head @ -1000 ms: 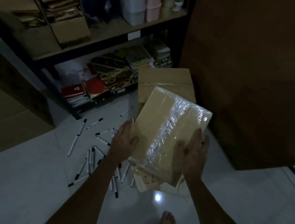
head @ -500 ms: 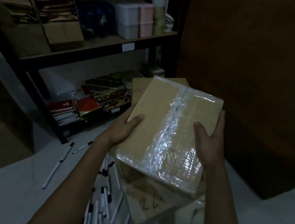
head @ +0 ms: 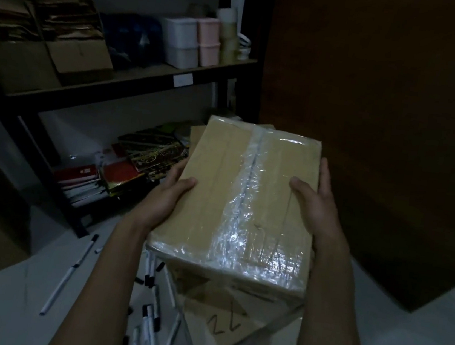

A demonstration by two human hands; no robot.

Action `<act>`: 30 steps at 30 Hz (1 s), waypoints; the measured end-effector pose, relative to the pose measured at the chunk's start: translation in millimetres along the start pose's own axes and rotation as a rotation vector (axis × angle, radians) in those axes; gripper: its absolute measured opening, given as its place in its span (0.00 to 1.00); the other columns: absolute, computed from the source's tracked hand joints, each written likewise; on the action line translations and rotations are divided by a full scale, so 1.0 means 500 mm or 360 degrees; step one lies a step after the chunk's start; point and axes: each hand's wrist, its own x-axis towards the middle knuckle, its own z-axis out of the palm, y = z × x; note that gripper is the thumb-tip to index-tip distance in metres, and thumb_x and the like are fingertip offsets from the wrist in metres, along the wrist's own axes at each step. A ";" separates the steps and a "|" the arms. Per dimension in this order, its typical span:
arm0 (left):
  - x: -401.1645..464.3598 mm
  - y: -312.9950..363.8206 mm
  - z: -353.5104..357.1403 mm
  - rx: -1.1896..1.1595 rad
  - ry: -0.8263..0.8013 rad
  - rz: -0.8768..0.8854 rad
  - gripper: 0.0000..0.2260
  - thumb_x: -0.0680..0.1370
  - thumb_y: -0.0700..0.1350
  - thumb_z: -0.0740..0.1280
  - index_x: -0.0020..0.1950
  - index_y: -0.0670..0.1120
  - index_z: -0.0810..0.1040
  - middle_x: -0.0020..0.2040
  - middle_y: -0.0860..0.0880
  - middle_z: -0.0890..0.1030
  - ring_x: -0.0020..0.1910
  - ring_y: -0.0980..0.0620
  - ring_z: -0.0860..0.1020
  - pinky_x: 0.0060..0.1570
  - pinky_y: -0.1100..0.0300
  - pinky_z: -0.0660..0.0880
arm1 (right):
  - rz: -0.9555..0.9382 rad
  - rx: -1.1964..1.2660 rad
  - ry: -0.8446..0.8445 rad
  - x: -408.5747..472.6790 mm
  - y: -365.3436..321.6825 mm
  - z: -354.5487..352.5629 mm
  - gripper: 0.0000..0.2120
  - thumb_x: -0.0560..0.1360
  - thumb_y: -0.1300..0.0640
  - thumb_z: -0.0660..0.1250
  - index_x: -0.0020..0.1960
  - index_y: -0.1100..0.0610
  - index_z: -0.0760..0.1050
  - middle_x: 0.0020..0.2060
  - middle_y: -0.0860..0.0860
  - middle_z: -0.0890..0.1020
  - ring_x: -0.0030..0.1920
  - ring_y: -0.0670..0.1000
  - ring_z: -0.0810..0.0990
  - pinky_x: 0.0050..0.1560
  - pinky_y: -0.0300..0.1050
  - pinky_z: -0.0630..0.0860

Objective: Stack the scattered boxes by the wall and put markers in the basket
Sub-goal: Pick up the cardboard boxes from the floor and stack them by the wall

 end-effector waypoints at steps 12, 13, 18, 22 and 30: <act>0.029 -0.033 -0.008 -0.0291 -0.0132 0.0143 0.30 0.70 0.51 0.66 0.69 0.71 0.67 0.68 0.60 0.75 0.62 0.49 0.79 0.57 0.49 0.76 | -0.0016 0.0428 -0.0090 0.027 0.039 -0.005 0.36 0.75 0.55 0.69 0.76 0.34 0.57 0.60 0.45 0.79 0.56 0.54 0.83 0.49 0.54 0.80; 0.028 -0.035 -0.007 -0.0324 -0.0140 0.0150 0.29 0.71 0.50 0.65 0.69 0.70 0.67 0.66 0.61 0.76 0.61 0.49 0.80 0.54 0.52 0.78 | -0.0027 0.0468 -0.0106 0.029 0.042 -0.003 0.36 0.75 0.55 0.69 0.76 0.35 0.57 0.61 0.46 0.79 0.56 0.55 0.83 0.49 0.55 0.80; 0.026 -0.042 -0.004 -0.0427 -0.0141 0.0176 0.28 0.73 0.46 0.63 0.70 0.68 0.68 0.62 0.64 0.79 0.58 0.51 0.81 0.45 0.60 0.80 | 0.0015 0.0640 -0.0176 0.035 0.053 0.001 0.40 0.69 0.53 0.70 0.77 0.37 0.58 0.63 0.50 0.77 0.56 0.57 0.83 0.47 0.56 0.81; 0.029 -0.036 -0.001 -0.0401 -0.0121 0.0174 0.28 0.72 0.47 0.64 0.69 0.69 0.69 0.61 0.65 0.79 0.58 0.52 0.81 0.45 0.60 0.80 | 0.0035 0.0728 -0.0184 0.044 0.053 -0.001 0.39 0.68 0.53 0.68 0.77 0.39 0.60 0.63 0.53 0.77 0.55 0.58 0.83 0.46 0.57 0.81; 0.010 0.086 -0.036 -0.0337 0.0059 0.0157 0.30 0.67 0.51 0.67 0.68 0.70 0.69 0.59 0.63 0.79 0.55 0.53 0.82 0.49 0.55 0.78 | -0.0045 0.0570 -0.0246 0.050 -0.108 0.036 0.34 0.72 0.54 0.64 0.77 0.43 0.60 0.64 0.53 0.77 0.60 0.59 0.80 0.55 0.60 0.78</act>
